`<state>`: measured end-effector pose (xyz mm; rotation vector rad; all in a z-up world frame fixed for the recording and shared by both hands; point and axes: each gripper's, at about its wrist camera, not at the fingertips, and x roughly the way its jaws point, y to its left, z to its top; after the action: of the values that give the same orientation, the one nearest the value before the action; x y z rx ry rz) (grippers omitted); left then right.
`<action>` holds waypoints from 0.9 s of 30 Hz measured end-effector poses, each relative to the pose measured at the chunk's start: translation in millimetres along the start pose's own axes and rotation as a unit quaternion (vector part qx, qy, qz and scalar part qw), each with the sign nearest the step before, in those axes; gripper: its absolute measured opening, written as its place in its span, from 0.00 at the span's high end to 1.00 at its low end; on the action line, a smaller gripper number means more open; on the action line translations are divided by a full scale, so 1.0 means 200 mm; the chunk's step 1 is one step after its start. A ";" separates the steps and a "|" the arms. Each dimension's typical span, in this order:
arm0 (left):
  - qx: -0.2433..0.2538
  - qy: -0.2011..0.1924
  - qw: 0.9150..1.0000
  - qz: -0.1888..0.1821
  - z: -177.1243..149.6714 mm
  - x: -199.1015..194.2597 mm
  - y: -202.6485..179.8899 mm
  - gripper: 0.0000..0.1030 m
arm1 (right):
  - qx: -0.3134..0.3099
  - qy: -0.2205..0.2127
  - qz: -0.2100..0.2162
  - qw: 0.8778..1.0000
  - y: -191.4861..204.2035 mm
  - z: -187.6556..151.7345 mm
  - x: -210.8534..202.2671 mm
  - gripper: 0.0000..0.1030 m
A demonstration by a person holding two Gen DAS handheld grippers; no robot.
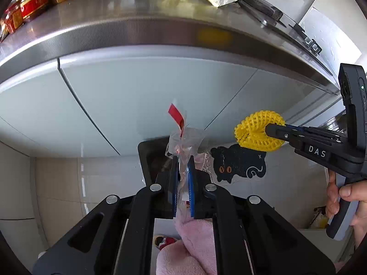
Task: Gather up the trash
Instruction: 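Carry bag and foam net over the bin and open both tools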
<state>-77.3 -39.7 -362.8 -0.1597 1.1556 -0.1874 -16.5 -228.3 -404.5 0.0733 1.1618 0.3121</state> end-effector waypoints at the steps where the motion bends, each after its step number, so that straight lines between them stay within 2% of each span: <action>1: -0.009 0.007 1.000 -0.003 -0.01 0.05 0.03 0.94 | 0.004 0.008 0.001 1.000 -0.01 0.00 0.06 0.86; 5: -0.033 0.030 0.999 -0.007 -0.03 0.25 0.12 0.94 | 0.009 0.031 -0.003 0.999 -0.02 0.00 0.28 0.86; 12: -0.030 0.077 0.997 -0.007 -0.05 0.67 0.18 0.94 | 0.033 0.076 0.010 0.996 -0.05 -0.01 0.69 0.86; 18: -0.043 0.114 0.993 -0.004 -0.11 0.98 0.23 0.94 | 0.053 0.102 0.004 0.993 -0.07 0.00 0.98 0.86; 23: -0.053 0.135 0.989 0.000 -0.15 1.14 0.26 0.94 | 0.070 0.121 0.015 0.990 -0.11 0.02 1.16 0.85; 27: -0.060 0.142 0.988 0.003 -0.17 1.19 0.30 0.90 | 0.073 0.121 0.026 0.990 -0.08 0.04 1.21 0.83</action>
<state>-12.4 -37.7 -602.0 -0.2425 1.4523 -0.1383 81.8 -175.5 -620.6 0.1983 1.4244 0.2866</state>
